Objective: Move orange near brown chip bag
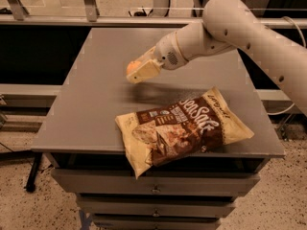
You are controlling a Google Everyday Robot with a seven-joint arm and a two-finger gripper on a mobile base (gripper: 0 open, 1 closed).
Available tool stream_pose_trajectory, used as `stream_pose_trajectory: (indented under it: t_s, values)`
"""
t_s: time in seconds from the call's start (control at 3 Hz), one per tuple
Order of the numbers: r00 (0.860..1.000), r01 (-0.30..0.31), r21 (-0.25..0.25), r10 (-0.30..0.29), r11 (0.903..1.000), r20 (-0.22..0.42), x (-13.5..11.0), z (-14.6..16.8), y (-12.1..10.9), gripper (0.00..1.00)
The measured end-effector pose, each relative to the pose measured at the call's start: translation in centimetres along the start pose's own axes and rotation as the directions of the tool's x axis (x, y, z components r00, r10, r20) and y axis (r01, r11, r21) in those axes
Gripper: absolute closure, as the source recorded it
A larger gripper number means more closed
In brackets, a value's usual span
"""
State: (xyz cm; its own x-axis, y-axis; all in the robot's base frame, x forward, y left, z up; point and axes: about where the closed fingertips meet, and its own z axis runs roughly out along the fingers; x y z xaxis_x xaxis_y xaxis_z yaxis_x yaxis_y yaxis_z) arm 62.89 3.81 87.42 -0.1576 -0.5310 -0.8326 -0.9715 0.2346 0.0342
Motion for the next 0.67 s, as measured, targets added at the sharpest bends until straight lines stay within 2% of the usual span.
stream_pose_trajectory:
  t_s: [0.33, 0.67]
  values:
    - [1.000, -0.006, -0.078, 0.004, 0.9970, -0.028, 0.4, -0.3, 2.3, 1.00]
    - [0.999, -0.018, -0.142, 0.013, 0.9897, -0.035, 0.7, -0.4, 4.2, 1.00]
